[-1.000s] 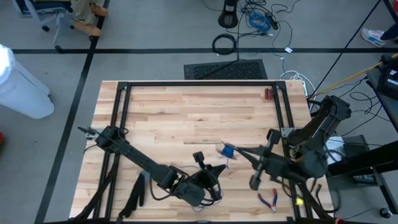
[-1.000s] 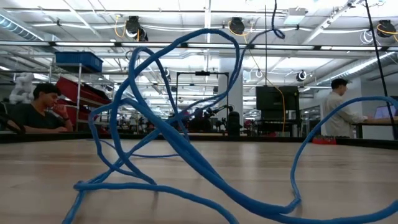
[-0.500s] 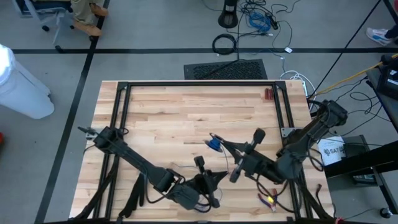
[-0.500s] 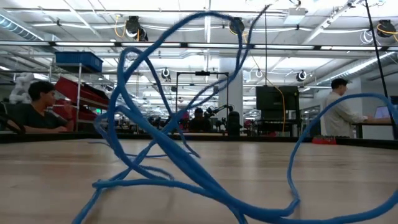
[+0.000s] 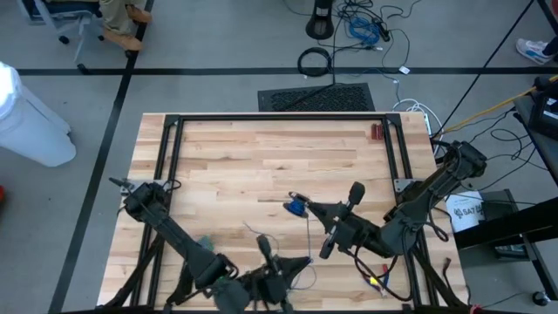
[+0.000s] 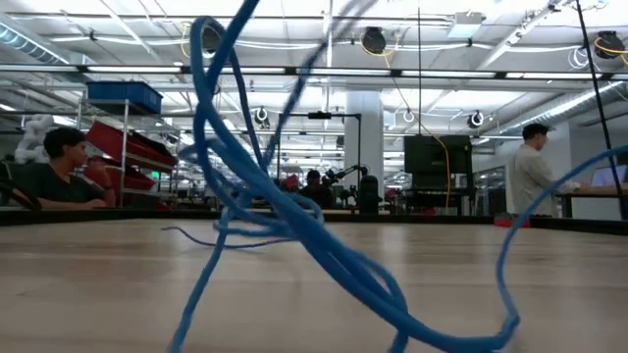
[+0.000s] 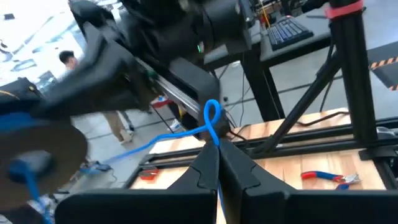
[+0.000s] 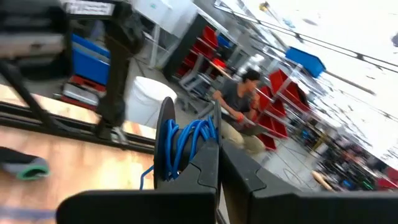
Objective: Coil cords
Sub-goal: Coil the blue wire onto the black spool
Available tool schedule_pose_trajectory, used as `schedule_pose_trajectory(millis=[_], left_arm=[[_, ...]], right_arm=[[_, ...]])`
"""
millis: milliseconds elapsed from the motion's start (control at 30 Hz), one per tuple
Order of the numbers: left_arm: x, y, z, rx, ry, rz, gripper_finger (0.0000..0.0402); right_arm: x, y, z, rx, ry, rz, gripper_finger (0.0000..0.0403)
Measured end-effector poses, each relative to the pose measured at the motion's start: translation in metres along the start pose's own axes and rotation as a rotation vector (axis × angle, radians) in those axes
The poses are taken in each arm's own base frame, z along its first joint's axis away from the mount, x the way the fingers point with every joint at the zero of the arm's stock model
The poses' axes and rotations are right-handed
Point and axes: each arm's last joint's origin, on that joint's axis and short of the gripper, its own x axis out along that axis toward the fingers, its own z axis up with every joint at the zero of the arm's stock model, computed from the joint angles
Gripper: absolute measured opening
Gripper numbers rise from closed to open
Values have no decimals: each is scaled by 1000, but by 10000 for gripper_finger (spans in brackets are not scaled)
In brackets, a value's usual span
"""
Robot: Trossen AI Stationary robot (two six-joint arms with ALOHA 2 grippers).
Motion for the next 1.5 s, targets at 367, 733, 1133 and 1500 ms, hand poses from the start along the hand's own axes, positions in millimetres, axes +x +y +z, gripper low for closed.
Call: schedule_pose_trajectory(millis=[367,733,1133,1500], left_arm=[[-11,0,9,32,14,56,2],[5,11,6,38,37,97,2],[-10,30,21,8,58,178,2],[-45,29,23,181,175,351,2]], right_arm=[[7,2,-5,56,-16,74,0],[11,3,-4,116,-67,175,0],[13,7,-11,68,-24,190,0],[5,-3,-7,166,-52,292,0]])
